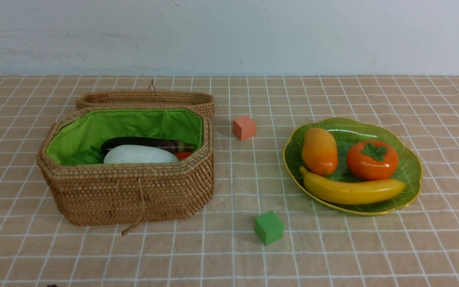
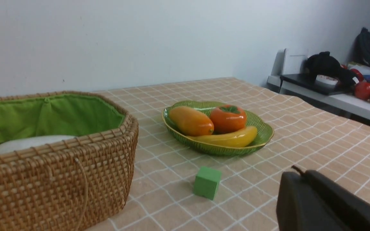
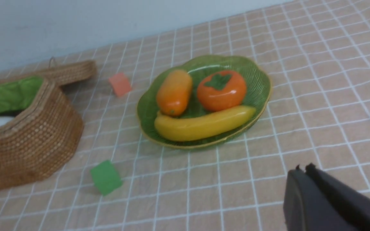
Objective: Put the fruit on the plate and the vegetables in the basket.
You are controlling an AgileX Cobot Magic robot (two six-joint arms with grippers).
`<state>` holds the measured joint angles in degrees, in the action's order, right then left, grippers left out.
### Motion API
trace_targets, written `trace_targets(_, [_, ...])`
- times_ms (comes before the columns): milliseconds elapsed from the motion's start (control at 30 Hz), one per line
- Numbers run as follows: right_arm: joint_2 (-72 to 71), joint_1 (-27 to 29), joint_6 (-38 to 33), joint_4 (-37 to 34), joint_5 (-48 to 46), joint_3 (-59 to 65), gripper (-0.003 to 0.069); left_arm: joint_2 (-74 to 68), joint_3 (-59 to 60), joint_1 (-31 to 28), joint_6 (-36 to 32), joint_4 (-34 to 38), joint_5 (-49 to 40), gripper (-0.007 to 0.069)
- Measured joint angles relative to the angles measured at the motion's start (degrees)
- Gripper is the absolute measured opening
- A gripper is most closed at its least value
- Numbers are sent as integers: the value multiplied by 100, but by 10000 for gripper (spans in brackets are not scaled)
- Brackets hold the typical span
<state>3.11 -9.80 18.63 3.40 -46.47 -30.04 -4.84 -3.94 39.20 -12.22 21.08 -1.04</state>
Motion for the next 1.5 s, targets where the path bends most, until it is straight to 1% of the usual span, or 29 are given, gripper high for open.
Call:
trace_targets(133, [-100, 0, 245, 303, 969, 650, 10, 0, 26, 0, 0, 0, -155, -13])
trace_targets(300, [-100, 0, 274, 376, 1173, 1179, 14, 0, 26, 0, 0, 0, -212, -13])
trace_targets(400, [-100, 0, 274, 629, 1205, 1533, 12, 0, 26, 0, 0, 0, -217, -13])
trace_targets(533, [-107, 16, 274, 908, 1732, 1965, -17, 0, 26, 0, 0, 0, -229, -13])
trace_targets(600, [-198, 272, 274, 1048, 2202, 2377, -18, 0, 26, 0, 0, 0, -232, -13])
trace_targets(633, [-198, 272, 274, 1059, 2249, 2413, -18, 0, 26, 0, 0, 0, -232, -13])
trace_targets(667, [-218, 511, 274, 1067, 2594, 2671, -18, 0, 26, 0, 0, 0, -236, -13])
trace_targets(733, [-295, 727, 274, 1078, 2930, 3010, -18, 0, 26, 0, 0, 0, -240, -13])
trace_targets(800, [-358, 826, 261, 1073, 2892, 3132, -19, 0, 26, 0, 0, 0, -255, -13])
trace_targets(900, [-373, 853, 248, 1059, 2568, 3144, -18, 0, 33, 0, 0, 0, -255, -12])
trace_targets(1500, [-373, 853, 248, 923, 2497, 3128, -13, 0, 45, 0, 0, 0, -255, 2])
